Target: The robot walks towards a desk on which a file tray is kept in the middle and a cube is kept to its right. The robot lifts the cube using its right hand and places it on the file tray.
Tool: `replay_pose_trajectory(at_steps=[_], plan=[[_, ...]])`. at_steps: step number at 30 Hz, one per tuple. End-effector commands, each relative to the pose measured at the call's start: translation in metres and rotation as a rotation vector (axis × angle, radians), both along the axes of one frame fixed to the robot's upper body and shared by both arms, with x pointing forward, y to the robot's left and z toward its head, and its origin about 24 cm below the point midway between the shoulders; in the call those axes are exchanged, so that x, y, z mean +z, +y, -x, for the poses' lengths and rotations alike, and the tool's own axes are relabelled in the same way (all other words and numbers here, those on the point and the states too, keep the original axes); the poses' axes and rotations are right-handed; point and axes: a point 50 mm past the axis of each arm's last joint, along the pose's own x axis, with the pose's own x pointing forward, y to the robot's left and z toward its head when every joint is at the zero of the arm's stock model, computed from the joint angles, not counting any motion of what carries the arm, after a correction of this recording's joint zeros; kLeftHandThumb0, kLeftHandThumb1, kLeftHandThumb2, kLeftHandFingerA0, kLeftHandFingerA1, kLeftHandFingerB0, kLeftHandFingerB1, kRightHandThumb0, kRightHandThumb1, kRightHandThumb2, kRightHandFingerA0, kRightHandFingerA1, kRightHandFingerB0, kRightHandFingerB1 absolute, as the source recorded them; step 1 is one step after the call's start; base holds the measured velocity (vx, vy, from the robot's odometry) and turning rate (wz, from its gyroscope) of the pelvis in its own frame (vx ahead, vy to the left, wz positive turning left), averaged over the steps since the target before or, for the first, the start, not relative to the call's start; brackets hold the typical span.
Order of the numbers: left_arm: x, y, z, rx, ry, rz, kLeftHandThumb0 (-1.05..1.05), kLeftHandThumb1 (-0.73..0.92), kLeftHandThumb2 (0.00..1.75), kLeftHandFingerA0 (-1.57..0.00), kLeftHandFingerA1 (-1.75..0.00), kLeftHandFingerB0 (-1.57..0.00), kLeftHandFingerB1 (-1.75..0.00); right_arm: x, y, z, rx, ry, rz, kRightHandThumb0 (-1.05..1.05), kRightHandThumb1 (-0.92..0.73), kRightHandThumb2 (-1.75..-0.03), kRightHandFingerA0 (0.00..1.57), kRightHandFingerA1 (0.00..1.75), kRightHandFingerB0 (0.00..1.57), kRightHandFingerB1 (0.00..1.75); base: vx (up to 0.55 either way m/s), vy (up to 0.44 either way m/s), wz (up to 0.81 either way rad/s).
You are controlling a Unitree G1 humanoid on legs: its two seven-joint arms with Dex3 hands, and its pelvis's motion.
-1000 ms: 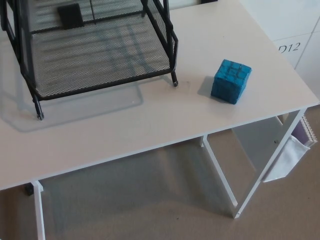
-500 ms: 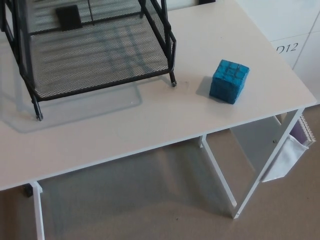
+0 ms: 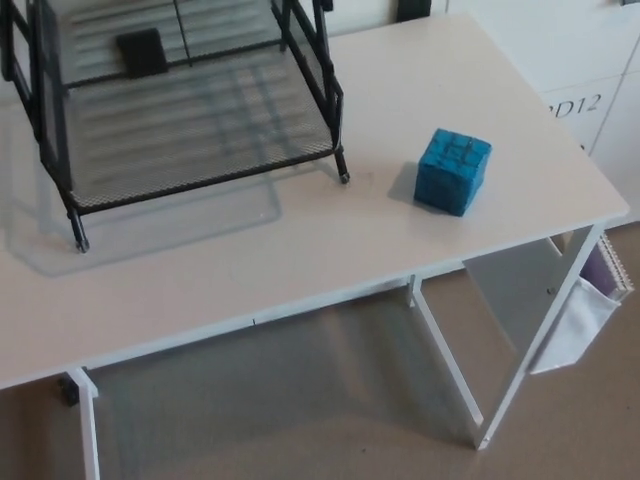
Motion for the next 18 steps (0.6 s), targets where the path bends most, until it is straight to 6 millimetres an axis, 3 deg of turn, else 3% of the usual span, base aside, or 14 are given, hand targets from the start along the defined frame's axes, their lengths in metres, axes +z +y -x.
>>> replay_pose_trajectory(at_steps=[1, 2, 3, 4, 8, 9, 13, 14, 15, 16, 17, 18], plan=[[0.003, 0.004, -0.006, -0.029, -0.018, -0.023, -0.36, 0.53, 1.12, -0.01, -0.50, 0.00, -0.50, 0.002, 0.000, -0.001, 0.012, -0.016, -0.005, -0.63, -0.65, -0.60, 0.36, 0.50, 0.03, 0.30, 0.00, 0.000, 0.00], [0.003, 0.004, -0.006, -0.036, -0.020, -0.029, -0.80, 0.91, 0.73, -0.23, -0.44, -0.11, -0.31, 0.002, 0.000, -0.001, 0.020, -0.015, -0.011, -0.67, -0.64, -0.60, 0.32, 0.51, 0.05, 0.27, 0.02, 0.115, -0.04], [0.004, 0.003, -0.005, -0.037, -0.024, -0.033, -0.80, 0.91, 0.73, -0.23, -0.44, -0.11, -0.31, 0.003, 0.000, -0.001, 0.019, -0.017, -0.023, -0.67, -0.64, -0.60, 0.32, 0.51, 0.05, 0.27, 0.04, 0.146, -0.05], [0.003, 0.004, -0.005, -0.004, -0.034, -0.022, -0.79, 0.76, 1.04, -0.17, -0.51, -0.08, -0.43, 0.003, 0.000, -0.001, 0.024, -0.015, -0.021, -0.73, -0.52, -0.88, 0.29, 0.57, 0.03, 0.27, 0.07, 0.198, -0.13], [0.004, 0.005, -0.010, -0.015, -0.041, -0.026, -0.78, 0.76, 1.04, -0.18, -0.51, -0.09, -0.43, 0.001, 0.001, -0.001, 0.015, -0.024, -0.017, -0.71, -0.52, -0.86, 0.34, 0.57, 0.04, 0.29, 0.10, 0.394, -0.26], [0.005, 0.006, -0.011, -0.019, -0.037, -0.028, -0.78, 0.92, 0.72, -0.24, -0.42, -0.13, -0.31, 0.001, 0.001, 0.002, 0.003, -0.011, -0.032, -0.71, -0.52, -0.87, 0.33, 0.59, 0.04, 0.31, 0.05, 0.288, -0.06], [0.006, 0.007, -0.011, -0.048, -0.025, -0.037, -0.80, 0.92, 0.73, -0.24, -0.42, -0.11, -0.30, -0.001, 0.003, 0.006, 0.000, -0.011, -0.019, -0.73, -0.52, -0.87, 0.35, 0.58, 0.05, 0.32, 0.05, 0.097, 0.02], [0.006, 0.007, -0.012, -0.040, -0.024, -0.037, -0.80, 0.76, 1.05, -0.19, -0.50, -0.09, -0.42, -0.002, 0.004, 0.007, -0.005, -0.002, -0.009, -0.70, -0.53, -0.85, 0.37, 0.56, 0.06, 0.35, 0.00, 0.000, 0.00], [0.006, 0.008, -0.013, -0.033, -0.027, -0.038, -0.80, 0.92, 0.71, -0.26, -0.41, -0.13, -0.30, -0.004, 0.004, 0.008, -0.010, -0.001, -0.010, -0.67, -0.53, -0.86, 0.35, 0.56, 0.05, 0.33, 0.07, -0.054, -0.08], [0.006, 0.008, -0.014, -0.028, -0.031, -0.039, -0.80, 0.92, 0.71, -0.25, -0.41, -0.14, -0.30, -0.005, 0.005, 0.009, -0.019, -0.008, -0.020, -0.67, -0.52, -0.87, 0.31, 0.56, 0.04, 0.37, 0.00, 0.000, 0.00], [0.007, 0.008, -0.014, -0.053, -0.027, -0.045, -0.79, 0.77, 1.06, -0.19, -0.51, -0.09, -0.42, -0.006, 0.006, 0.009, -0.043, -0.020, -0.049, -0.70, -0.51, -0.85, 0.31, 0.56, 0.05, 0.34, 0.06, -0.055, 0.09], [0.007, 0.008, -0.014, -0.059, -0.026, -0.047, -0.79, 0.91, 0.73, -0.24, -0.42, -0.12, -0.31, -0.007, 0.006, 0.009, -0.049, -0.022, -0.058, -0.72, -0.51, -0.88, 0.33, 0.58, 0.04, 0.32, 0.06, -0.085, 0.16]])
